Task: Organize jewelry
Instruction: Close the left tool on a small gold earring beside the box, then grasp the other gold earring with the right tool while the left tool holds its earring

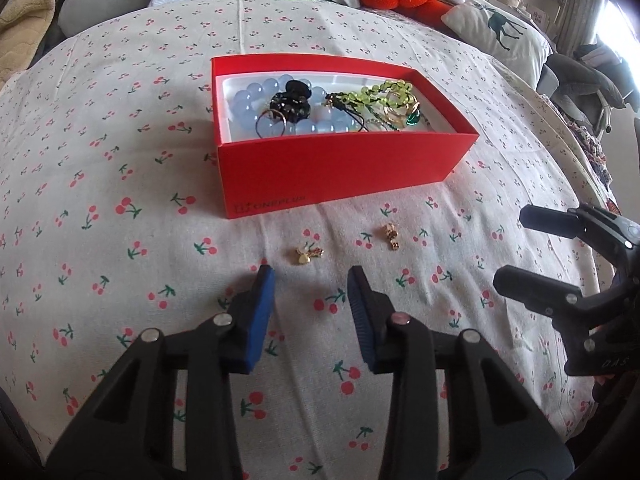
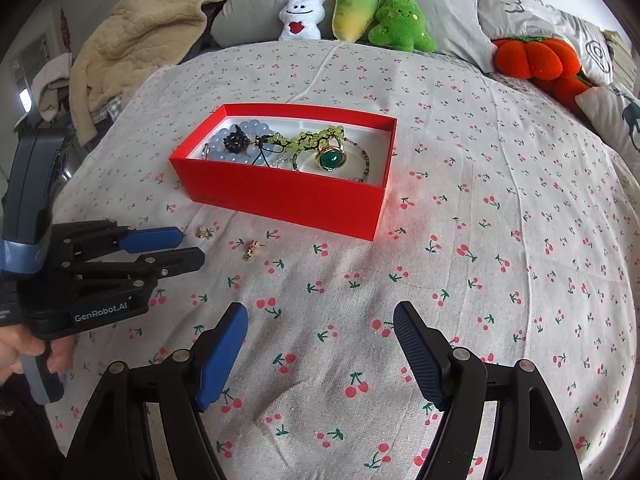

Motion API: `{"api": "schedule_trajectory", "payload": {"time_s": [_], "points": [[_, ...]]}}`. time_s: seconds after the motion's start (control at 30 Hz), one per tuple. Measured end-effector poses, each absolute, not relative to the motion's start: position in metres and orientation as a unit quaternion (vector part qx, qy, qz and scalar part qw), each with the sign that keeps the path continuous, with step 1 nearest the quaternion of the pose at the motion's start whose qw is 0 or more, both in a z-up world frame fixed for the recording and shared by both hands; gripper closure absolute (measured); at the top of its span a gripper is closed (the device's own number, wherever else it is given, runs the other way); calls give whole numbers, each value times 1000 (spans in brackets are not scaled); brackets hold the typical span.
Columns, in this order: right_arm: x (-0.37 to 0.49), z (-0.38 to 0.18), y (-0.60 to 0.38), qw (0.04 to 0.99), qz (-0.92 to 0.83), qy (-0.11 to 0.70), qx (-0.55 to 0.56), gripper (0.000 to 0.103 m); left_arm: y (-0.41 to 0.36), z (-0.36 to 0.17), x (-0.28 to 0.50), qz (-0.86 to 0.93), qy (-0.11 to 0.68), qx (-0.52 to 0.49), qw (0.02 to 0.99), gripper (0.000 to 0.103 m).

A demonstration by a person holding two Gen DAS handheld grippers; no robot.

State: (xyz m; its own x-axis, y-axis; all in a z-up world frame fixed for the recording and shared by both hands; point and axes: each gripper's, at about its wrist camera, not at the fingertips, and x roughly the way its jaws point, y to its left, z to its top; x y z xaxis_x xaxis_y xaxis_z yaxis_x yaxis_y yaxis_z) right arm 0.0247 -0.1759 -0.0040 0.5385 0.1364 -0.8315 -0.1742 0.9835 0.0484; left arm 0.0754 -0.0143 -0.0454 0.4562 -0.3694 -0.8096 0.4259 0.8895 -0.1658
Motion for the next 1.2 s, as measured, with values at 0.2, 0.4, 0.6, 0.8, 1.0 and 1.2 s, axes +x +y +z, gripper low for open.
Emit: {"api": "schedule_trajectory", "payload": {"time_s": [0.2, 0.4, 0.6, 0.8, 1.0, 1.2], "points": [[25, -8, -178, 875, 86, 476, -24, 26, -21, -47, 82, -225, 466, 29, 855, 76], [26, -8, -180, 874, 84, 478, -20, 26, -21, -48, 85, -206, 467, 37, 859, 94], [29, -8, -176, 874, 85, 479, -22, 26, -18, -44, 83, -199, 465, 41, 862, 97], [33, -12, -165, 870, 89, 484, -30, 26, -12, -34, 76, -190, 455, 51, 869, 97], [41, -21, -153, 862, 95, 497, -27, 26, 1, -25, 70, -182, 458, 50, 869, 97], [54, -35, -138, 854, 100, 510, -22, 27, 11, -21, 64, -181, 454, 50, 871, 97]]}}
